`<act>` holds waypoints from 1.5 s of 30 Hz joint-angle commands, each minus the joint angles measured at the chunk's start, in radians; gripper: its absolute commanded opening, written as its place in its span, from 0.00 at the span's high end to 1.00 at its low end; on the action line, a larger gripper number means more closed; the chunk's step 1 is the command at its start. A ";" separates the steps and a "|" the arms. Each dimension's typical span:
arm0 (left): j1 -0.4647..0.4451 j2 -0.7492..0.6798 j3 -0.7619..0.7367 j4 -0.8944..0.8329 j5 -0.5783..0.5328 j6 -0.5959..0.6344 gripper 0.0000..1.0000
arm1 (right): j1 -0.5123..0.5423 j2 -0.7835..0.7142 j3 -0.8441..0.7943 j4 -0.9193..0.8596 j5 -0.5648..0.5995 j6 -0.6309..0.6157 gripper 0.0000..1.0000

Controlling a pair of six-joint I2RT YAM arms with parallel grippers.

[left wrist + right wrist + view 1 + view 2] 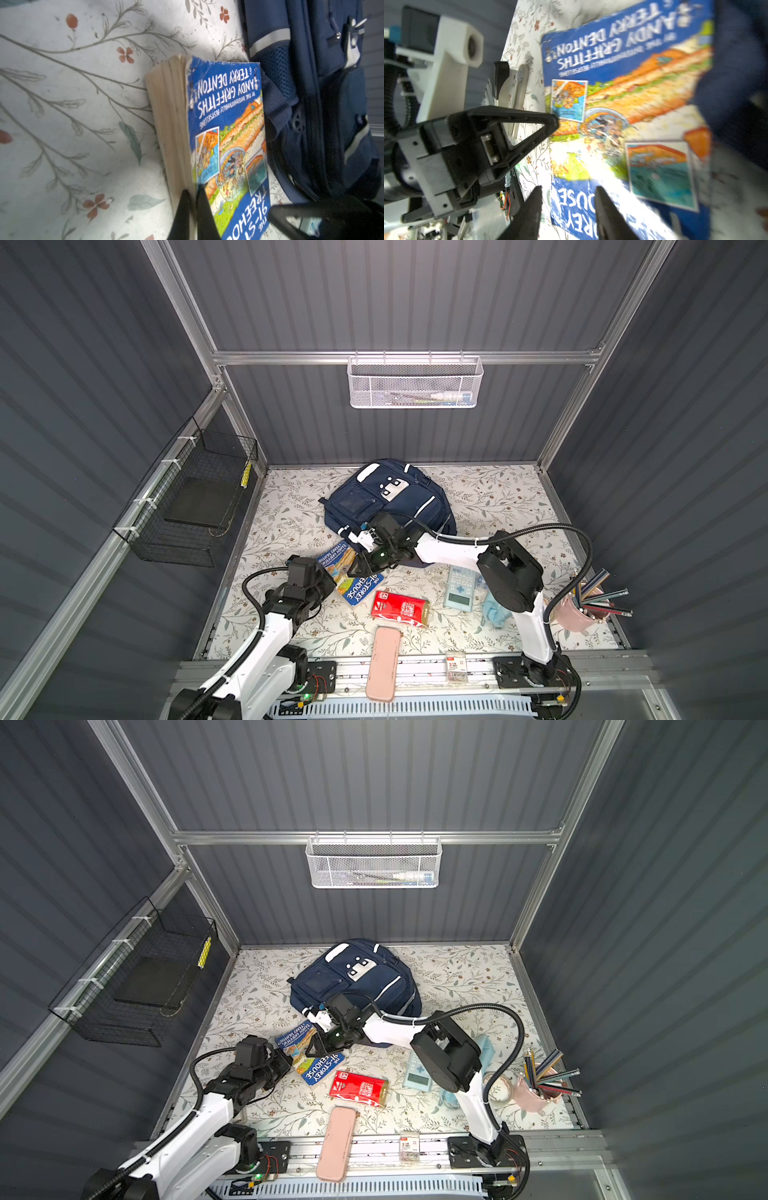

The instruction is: Pack the student bag

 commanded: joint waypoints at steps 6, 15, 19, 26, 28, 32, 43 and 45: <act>0.068 -0.049 0.045 -0.113 0.126 0.122 1.00 | -0.061 -0.008 0.023 -0.135 0.008 -0.069 0.33; 0.086 0.044 0.066 -0.067 0.161 0.118 0.33 | -0.029 0.026 0.004 -0.220 0.087 -0.054 0.25; 0.086 0.060 0.033 -0.010 0.135 0.089 0.34 | -0.012 0.038 -0.014 -0.216 0.054 -0.028 0.15; 0.086 0.146 -0.016 0.102 0.127 0.072 0.35 | -0.013 0.003 -0.059 -0.248 0.182 0.021 0.11; 0.086 0.129 -0.010 0.088 0.107 0.076 0.35 | -0.030 -0.031 -0.067 -0.244 0.168 0.017 0.12; 0.086 0.112 0.007 0.056 0.085 0.096 0.35 | -0.034 -0.072 -0.041 -0.265 0.162 -0.008 0.11; 0.087 0.184 -0.074 0.235 0.152 0.066 0.51 | -0.008 0.084 -0.091 -0.063 -0.039 0.175 0.12; 0.087 0.193 -0.099 0.252 0.156 0.053 0.50 | 0.002 0.119 -0.079 -0.019 -0.068 0.242 0.12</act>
